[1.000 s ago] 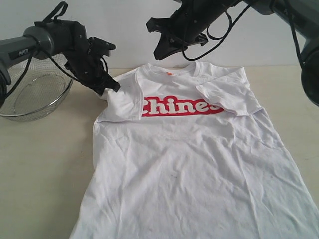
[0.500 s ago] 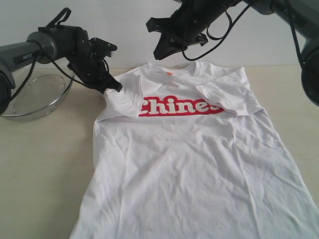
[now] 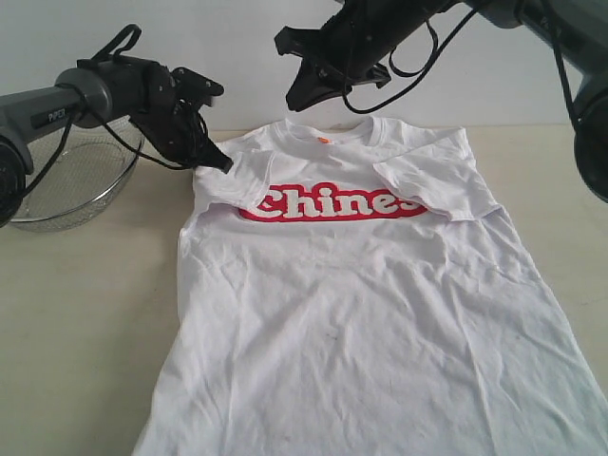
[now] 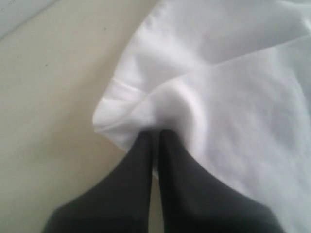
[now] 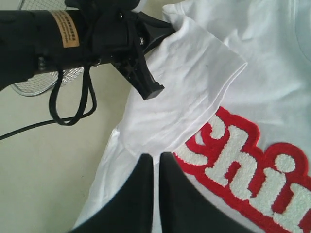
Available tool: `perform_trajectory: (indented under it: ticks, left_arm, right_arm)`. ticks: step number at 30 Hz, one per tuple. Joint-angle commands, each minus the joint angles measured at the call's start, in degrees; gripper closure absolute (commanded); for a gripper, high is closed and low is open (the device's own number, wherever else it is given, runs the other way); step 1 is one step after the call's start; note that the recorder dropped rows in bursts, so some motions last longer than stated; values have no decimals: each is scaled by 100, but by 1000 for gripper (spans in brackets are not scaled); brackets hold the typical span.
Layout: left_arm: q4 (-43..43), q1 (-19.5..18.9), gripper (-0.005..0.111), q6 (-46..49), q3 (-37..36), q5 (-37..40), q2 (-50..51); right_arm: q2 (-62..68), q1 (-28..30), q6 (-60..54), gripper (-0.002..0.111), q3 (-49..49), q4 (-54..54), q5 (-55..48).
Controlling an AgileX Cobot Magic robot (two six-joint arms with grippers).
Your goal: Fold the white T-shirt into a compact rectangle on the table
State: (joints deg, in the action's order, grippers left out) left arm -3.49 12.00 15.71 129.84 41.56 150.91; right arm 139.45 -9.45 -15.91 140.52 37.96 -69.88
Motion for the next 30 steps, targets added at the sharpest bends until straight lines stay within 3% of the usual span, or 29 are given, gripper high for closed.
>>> perform_trajectory:
  ticks: [1, 8, 15, 19, 24, 30]
  left_arm:
    - [-92, -33, 102, -165, 18, 43, 142]
    - [-154, -100, 102, -449, 308, 797, -25]
    - [1530, -163, 102, -3, 409, 1311, -415]
    - [1664, -163, 102, -3, 409, 1448, -545]
    - [1921, -129, 102, 149, 409, 2185, -574]
    - [1954, -43, 102, 58, 399, 2262, -490]
  right_arm:
    - [-68, 26, -23, 108, 10, 54, -8]
    - [-68, 26, -50, 108, 10, 54, -8]
    - [-68, 26, -58, 108, 10, 19, -8]
    - [-68, 26, -58, 108, 10, 19, -8]
    - [-68, 26, -58, 108, 10, 19, -8]
    - [-68, 26, -48, 108, 10, 19, -8]
